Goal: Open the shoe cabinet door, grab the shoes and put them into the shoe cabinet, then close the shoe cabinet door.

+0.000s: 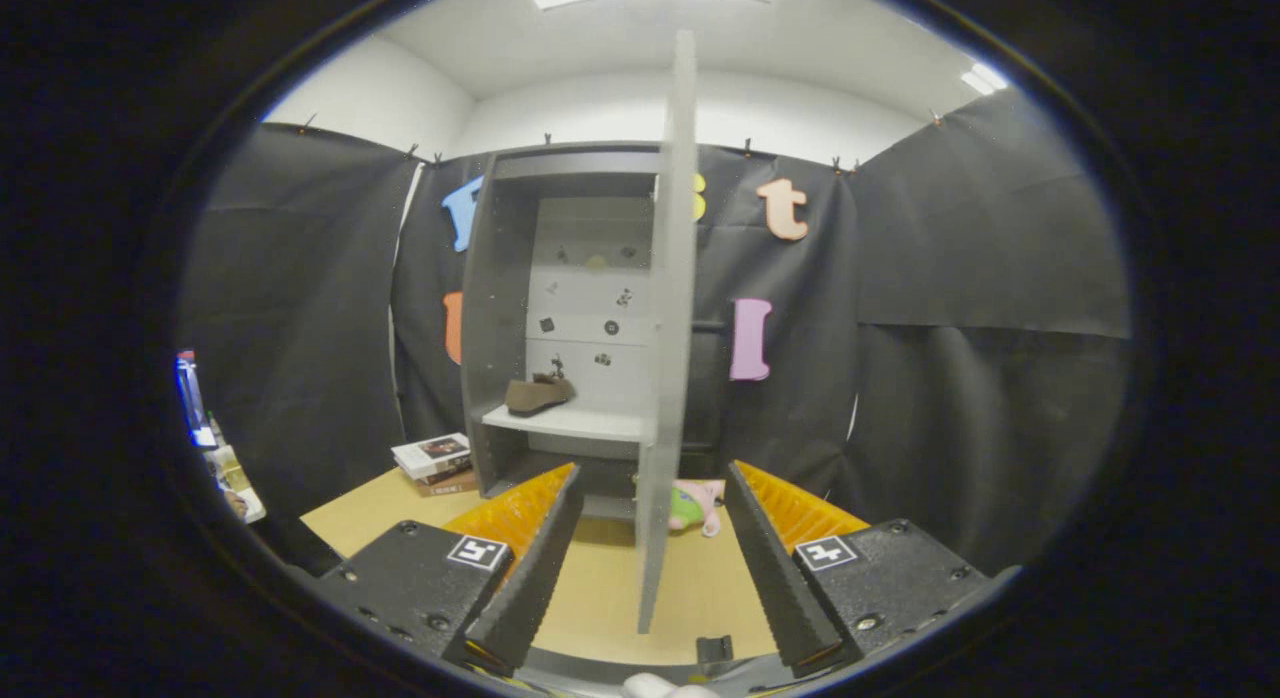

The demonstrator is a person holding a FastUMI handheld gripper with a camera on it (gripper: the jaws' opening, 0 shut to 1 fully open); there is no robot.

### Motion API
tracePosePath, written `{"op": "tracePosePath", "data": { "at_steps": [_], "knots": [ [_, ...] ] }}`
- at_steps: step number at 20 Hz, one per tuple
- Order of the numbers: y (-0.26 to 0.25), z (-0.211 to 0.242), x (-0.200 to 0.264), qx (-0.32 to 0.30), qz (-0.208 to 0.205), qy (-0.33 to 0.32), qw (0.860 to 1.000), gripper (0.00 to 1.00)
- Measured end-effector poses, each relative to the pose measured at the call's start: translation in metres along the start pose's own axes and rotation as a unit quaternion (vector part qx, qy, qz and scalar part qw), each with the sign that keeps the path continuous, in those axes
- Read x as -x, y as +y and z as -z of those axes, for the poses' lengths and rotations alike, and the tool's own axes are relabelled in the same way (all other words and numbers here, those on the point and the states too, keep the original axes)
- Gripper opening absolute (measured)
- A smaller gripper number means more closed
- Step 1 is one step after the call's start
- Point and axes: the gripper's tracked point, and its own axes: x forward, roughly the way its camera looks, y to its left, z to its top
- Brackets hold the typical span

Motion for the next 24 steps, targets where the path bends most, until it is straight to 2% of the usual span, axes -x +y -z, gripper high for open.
{"op": "tracePosePath", "data": {
  "at_steps": [4,11,16,19,24],
  "knots": [
    [0.069,0.043,-0.011,-0.013,-0.023,0.024,0.999,0.90],
    [0.161,0.174,-0.051,0.001,-0.072,0.139,0.988,0.90],
    [0.201,0.266,-0.098,-0.017,-0.096,0.226,0.969,0.90],
    [0.218,0.298,-0.130,-0.004,-0.111,0.256,0.960,0.90],
    [0.243,0.347,-0.170,-0.026,-0.134,0.321,0.937,0.90]
  ]
}}
